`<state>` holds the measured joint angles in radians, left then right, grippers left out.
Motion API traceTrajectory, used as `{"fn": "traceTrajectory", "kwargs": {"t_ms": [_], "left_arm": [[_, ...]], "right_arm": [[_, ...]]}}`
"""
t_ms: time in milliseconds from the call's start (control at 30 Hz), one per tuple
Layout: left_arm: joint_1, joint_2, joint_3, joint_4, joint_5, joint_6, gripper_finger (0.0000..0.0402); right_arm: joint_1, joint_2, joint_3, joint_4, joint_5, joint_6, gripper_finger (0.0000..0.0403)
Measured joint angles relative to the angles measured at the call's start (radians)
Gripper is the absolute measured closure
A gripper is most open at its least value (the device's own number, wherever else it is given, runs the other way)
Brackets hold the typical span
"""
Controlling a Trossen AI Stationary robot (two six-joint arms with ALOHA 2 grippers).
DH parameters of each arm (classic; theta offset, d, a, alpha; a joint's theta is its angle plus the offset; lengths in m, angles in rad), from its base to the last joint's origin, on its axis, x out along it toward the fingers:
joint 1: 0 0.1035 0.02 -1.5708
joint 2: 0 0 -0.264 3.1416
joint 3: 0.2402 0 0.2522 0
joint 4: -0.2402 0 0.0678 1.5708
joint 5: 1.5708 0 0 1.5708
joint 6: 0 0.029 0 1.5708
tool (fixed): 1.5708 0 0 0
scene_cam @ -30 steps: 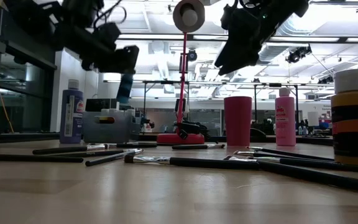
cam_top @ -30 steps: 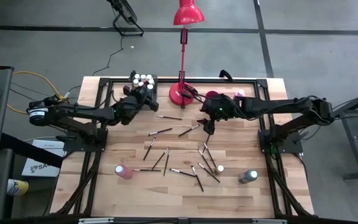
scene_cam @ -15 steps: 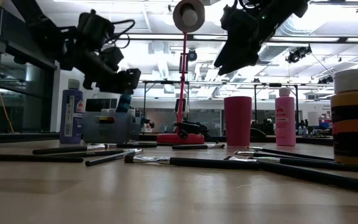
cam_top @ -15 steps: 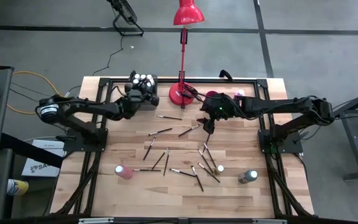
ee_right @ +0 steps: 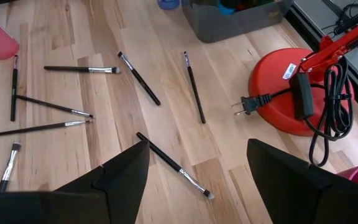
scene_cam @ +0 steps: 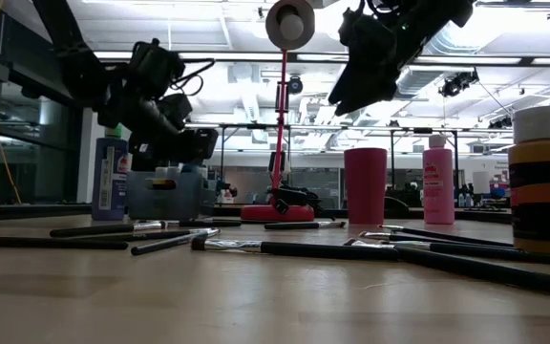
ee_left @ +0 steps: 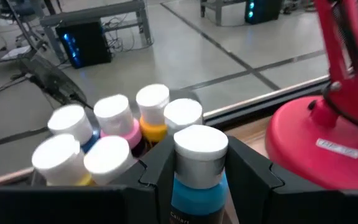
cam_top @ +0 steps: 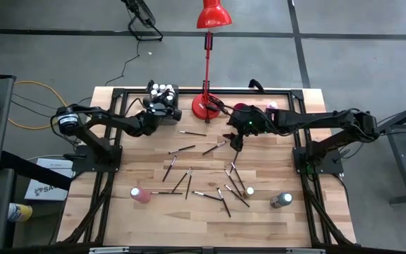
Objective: Pick & Place Paint Supplies
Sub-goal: Put the small light blue black paint bottle into the bin
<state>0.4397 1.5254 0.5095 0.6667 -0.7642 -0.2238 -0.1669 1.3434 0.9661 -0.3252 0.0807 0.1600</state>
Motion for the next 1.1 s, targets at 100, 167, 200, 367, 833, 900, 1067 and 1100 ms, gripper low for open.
{"fn": "traceTrajectory", "kwargs": {"t_ms": [100,167,200,367,833,900,1067,1100], "left_arm": [[0.000,0.021,0.000,-0.002,-0.015,-0.034,0.0288],[0.000,0.033,0.000,0.000,-0.036,-0.050,0.0289],[0.000,0.039,0.000,-0.001,-0.047,-0.055,0.0289],[0.008,0.070,0.000,0.039,-0.068,-0.073,0.0288],[0.077,0.083,0.045,0.033,-0.058,-0.069,0.0286],[0.077,0.083,0.045,0.024,-0.058,-0.069,0.0286],[0.078,0.083,0.045,0.004,-0.058,-0.069,0.0285],[0.077,0.083,0.045,0.004,-0.058,-0.069,0.0283]], "right_arm": [[0.000,0.000,0.000,0.003,0.000,0.000,0.0140],[0.000,0.000,0.000,0.002,0.000,0.000,0.0140],[0.000,0.000,0.000,0.002,0.000,0.000,0.0140],[0.000,0.000,0.000,0.001,0.000,0.000,0.0140],[0.000,0.000,0.000,0.000,0.000,0.000,0.0140],[0.000,0.000,0.000,0.000,0.000,0.000,0.0140],[0.000,0.000,0.000,0.000,0.000,0.000,0.0140],[0.000,0.000,0.000,0.000,0.000,0.000,0.0140]]}}
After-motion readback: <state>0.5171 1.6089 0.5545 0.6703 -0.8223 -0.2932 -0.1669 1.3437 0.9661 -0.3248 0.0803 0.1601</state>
